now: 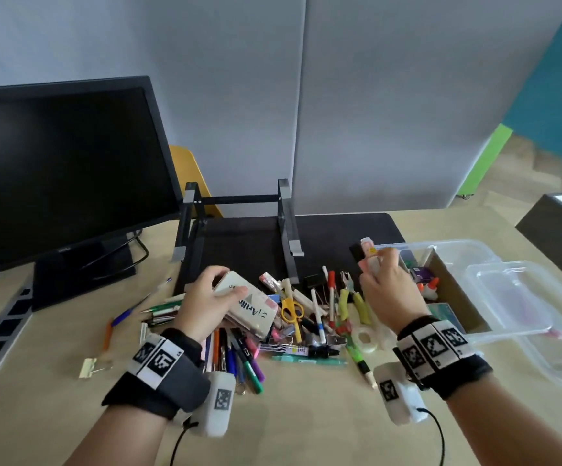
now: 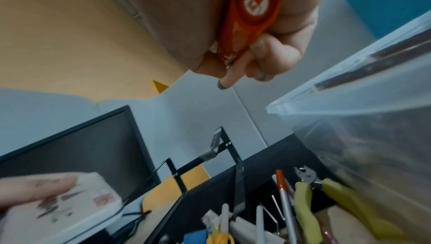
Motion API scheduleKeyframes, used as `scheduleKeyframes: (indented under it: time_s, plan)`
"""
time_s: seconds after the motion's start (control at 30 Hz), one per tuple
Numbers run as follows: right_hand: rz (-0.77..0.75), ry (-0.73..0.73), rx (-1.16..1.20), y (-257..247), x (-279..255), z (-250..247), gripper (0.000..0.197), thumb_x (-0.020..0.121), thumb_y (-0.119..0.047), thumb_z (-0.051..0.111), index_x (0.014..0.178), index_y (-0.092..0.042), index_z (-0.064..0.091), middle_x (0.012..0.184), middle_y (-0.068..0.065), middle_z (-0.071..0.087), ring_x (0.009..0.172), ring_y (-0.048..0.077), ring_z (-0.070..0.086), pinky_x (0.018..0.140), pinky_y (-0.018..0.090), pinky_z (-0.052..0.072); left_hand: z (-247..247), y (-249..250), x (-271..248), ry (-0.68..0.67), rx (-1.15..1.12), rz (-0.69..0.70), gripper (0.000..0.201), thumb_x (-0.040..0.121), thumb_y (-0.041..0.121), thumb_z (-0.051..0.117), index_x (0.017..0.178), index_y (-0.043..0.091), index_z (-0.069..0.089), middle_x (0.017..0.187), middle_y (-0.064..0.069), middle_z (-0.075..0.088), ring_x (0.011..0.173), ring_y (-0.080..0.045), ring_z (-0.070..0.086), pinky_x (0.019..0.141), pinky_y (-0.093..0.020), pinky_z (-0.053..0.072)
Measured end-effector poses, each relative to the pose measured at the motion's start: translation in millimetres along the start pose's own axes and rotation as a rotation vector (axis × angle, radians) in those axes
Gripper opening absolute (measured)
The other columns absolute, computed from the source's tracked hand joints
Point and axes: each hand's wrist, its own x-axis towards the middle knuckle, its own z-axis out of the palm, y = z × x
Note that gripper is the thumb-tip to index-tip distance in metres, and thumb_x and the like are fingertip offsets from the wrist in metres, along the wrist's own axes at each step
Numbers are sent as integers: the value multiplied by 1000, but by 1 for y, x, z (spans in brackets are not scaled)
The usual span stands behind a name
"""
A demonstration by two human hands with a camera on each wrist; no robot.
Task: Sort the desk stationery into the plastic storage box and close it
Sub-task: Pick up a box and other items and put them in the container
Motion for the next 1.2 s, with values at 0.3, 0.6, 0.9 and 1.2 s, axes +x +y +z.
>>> scheduleKeyframes:
  time_s: [0.3, 0.6, 0.9, 1.2]
  plan:
    - [309, -163, -72, 52, 15, -1, 41, 94, -30, 49, 126, -4, 44, 117, 19, 58, 107, 33, 57, 84, 35, 45, 10, 0, -5, -52, -66, -26, 37, 78, 24, 76, 108, 20, 53, 94, -2, 67, 81, -18, 69, 69, -41, 59]
    - [420, -470, -275, 56, 21, -1, 30, 98, -11, 40, 122, 4, 50, 121, 19, 60, 115, 31, 58, 76, 29, 50, 23, 3, -10, -114, -196, -44, 21, 84, 17, 69, 101, 23, 59, 93, -8, 70, 88, -24, 69, 79, -53, 56]
    - [336, -564, -356, 61, 19, -4, 30, 98, -15, 37, 118, -1, 55, 122, 14, 60, 113, 29, 57, 91, 33, 43, 59, 50, -11, -166, -230, -4, 21, 88, 11, 60, 105, 23, 59, 95, -12, 68, 90, -26, 67, 67, -47, 59]
    - [122, -523, -233, 62, 25, -39, 34, 93, -17, 48, 123, -3, 56, 123, 17, 59, 108, 30, 58, 87, 33, 47, 106, 108, -2, -174, -160, 75, 27, 89, 13, 62, 115, 15, 54, 101, -8, 67, 85, -16, 68, 54, -29, 58]
